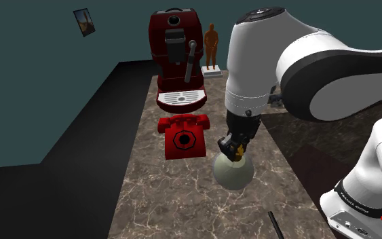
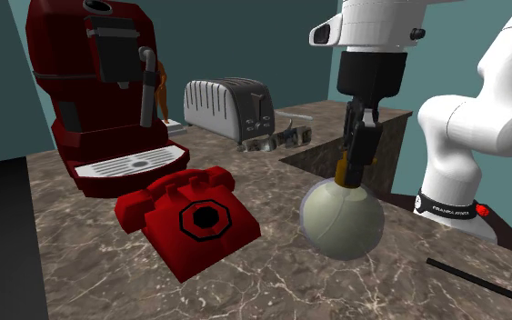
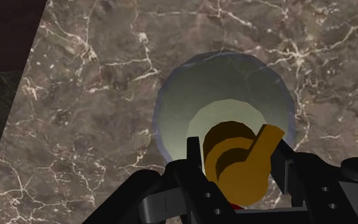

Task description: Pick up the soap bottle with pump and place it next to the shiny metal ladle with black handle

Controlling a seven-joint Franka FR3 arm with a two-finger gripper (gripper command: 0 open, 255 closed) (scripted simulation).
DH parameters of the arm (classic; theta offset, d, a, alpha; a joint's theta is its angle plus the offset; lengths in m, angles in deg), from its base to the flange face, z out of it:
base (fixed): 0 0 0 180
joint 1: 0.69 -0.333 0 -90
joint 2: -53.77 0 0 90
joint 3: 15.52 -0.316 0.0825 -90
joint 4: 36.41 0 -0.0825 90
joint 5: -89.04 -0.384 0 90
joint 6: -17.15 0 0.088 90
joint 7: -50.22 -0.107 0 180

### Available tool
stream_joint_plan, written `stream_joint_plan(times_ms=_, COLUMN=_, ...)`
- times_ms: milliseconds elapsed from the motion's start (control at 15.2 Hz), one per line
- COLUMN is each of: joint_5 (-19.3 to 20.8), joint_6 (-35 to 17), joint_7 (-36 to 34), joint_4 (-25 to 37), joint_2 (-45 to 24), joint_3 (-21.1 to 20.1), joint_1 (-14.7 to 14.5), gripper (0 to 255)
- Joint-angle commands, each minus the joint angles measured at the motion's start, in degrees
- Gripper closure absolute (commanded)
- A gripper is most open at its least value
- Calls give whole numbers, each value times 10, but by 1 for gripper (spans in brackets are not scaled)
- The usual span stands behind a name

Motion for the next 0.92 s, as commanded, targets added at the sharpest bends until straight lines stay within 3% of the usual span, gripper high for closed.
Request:
stream_joint_plan(times_ms=0, joint_5=0, joint_6=-2, joint_7=0, joint_4=-1, joint_2=0, joint_3=0, joint_1=0, gripper=255)
stream_joint_plan(times_ms=264, joint_5=0, joint_6=-2, joint_7=0, joint_4=-1, joint_2=0, joint_3=0, joint_1=0, gripper=255)
stream_joint_plan(times_ms=330, joint_5=0, joint_6=-2, joint_7=0, joint_4=-1, joint_2=0, joint_3=0, joint_1=0, gripper=0)
stream_joint_plan(times_ms=660, joint_5=0, joint_6=-2, joint_7=0, joint_4=-1, joint_2=0, joint_3=0, joint_1=0, gripper=0)
stream_joint_plan(times_ms=858, joint_5=3, joint_6=58, joint_7=1, joint_4=50, joint_2=9, joint_3=7, joint_1=1, gripper=0)
